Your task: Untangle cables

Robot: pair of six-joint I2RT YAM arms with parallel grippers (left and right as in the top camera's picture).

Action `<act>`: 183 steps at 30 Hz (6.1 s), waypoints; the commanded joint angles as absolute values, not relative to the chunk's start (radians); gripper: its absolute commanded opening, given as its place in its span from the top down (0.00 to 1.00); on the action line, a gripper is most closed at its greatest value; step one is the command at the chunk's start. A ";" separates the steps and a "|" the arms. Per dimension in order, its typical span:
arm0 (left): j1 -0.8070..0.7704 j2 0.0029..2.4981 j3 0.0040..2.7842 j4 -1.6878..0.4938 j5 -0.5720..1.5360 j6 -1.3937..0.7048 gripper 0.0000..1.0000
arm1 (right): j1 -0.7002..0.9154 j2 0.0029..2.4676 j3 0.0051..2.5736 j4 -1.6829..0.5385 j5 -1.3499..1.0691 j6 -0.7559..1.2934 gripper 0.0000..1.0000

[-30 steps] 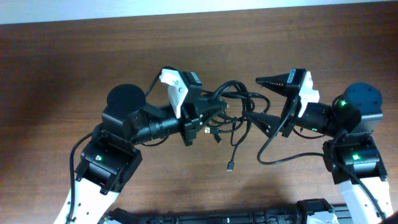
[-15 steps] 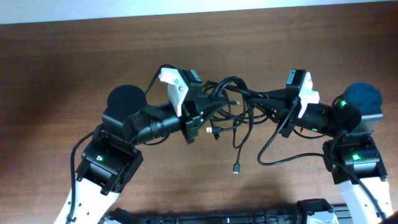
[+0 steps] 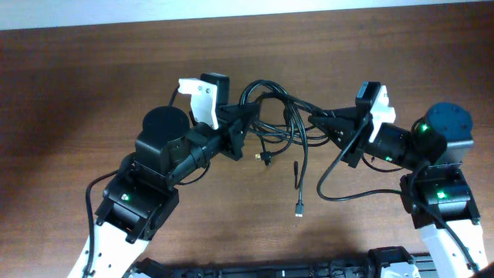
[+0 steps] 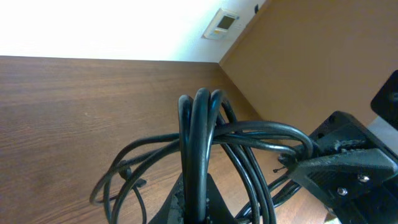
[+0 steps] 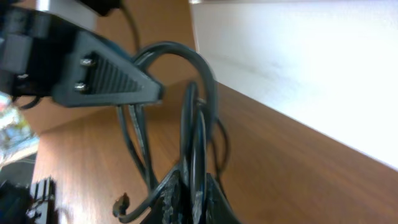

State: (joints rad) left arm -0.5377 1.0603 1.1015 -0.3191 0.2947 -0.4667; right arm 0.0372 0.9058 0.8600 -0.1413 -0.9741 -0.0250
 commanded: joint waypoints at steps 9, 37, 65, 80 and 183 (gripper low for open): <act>-0.525 1.040 1.127 -0.275 0.307 -0.423 1.00 | 0.032 0.896 0.855 -0.381 -0.372 0.220 0.96; -0.525 0.971 1.127 -0.167 0.606 -0.194 1.00 | 0.032 0.988 0.855 -0.541 -0.236 0.279 0.15; -0.526 0.982 1.127 -0.241 0.496 -0.278 1.00 | 0.032 0.738 0.855 -0.403 -0.555 -0.146 0.02; -0.644 1.032 1.127 -0.196 0.510 -0.352 1.00 | 0.032 0.781 0.855 -0.377 -0.550 -0.160 0.01; -0.681 1.033 1.127 -0.237 0.487 -0.367 1.00 | 0.032 0.864 0.855 -0.249 -0.731 -0.202 0.36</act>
State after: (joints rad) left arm -0.6743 1.0382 1.1019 -0.2497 0.4629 -0.3595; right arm 0.0360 0.8661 0.8581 -0.2619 -0.6670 -0.2054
